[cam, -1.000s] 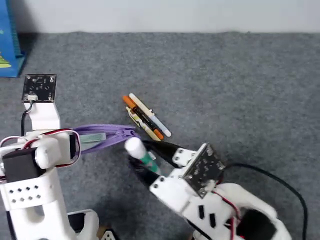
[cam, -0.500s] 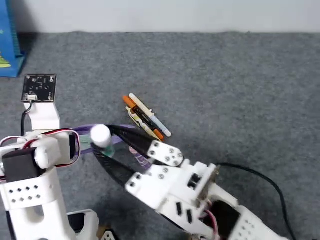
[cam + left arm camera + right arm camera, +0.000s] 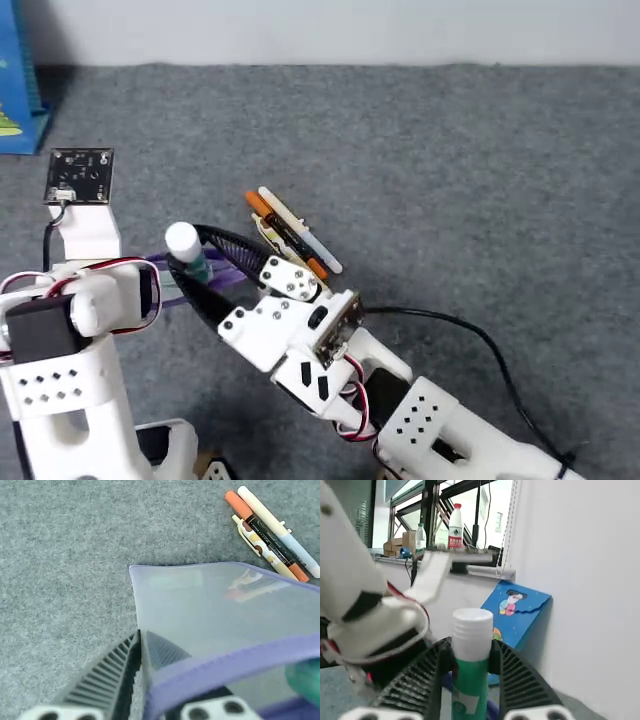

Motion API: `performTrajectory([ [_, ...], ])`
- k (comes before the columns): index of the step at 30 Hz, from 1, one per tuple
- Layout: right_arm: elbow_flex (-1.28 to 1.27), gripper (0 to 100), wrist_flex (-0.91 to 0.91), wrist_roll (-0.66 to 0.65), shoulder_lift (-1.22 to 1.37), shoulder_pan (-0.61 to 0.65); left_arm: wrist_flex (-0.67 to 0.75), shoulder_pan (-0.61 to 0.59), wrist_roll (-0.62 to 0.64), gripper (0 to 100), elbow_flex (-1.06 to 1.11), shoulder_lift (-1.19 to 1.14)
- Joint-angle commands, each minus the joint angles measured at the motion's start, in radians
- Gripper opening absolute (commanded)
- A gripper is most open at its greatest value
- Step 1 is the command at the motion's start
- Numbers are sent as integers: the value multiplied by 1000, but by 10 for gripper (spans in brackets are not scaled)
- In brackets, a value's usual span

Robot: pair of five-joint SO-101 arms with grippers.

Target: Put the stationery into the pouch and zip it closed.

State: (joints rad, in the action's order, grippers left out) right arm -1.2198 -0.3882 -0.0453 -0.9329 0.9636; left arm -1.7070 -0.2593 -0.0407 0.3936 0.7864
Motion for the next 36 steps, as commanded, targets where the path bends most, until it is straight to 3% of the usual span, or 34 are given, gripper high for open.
performTrajectory([
  [1,-9,32,-31,-14,2,-16,-2,14,8,13,-27,-8],
  [6,18,190,53,-71,1,-10,-2,14,8,13,-27,-8],
  [11,98,159,219,-71,-27,-16,-2,12,8,13,-27,-8],
  [15,181,157,499,-71,-97,-21,-2,12,6,13,-27,-8],
  [21,316,154,895,97,-213,-174,-3,12,5,13,-25,-6],
  [26,339,154,1144,115,-199,-341,-23,12,5,13,-25,-6],
  [31,339,154,1227,114,-70,-475,-23,12,5,13,-25,-6],
  [36,396,154,1211,107,182,-504,-23,12,6,13,-25,-6],
])
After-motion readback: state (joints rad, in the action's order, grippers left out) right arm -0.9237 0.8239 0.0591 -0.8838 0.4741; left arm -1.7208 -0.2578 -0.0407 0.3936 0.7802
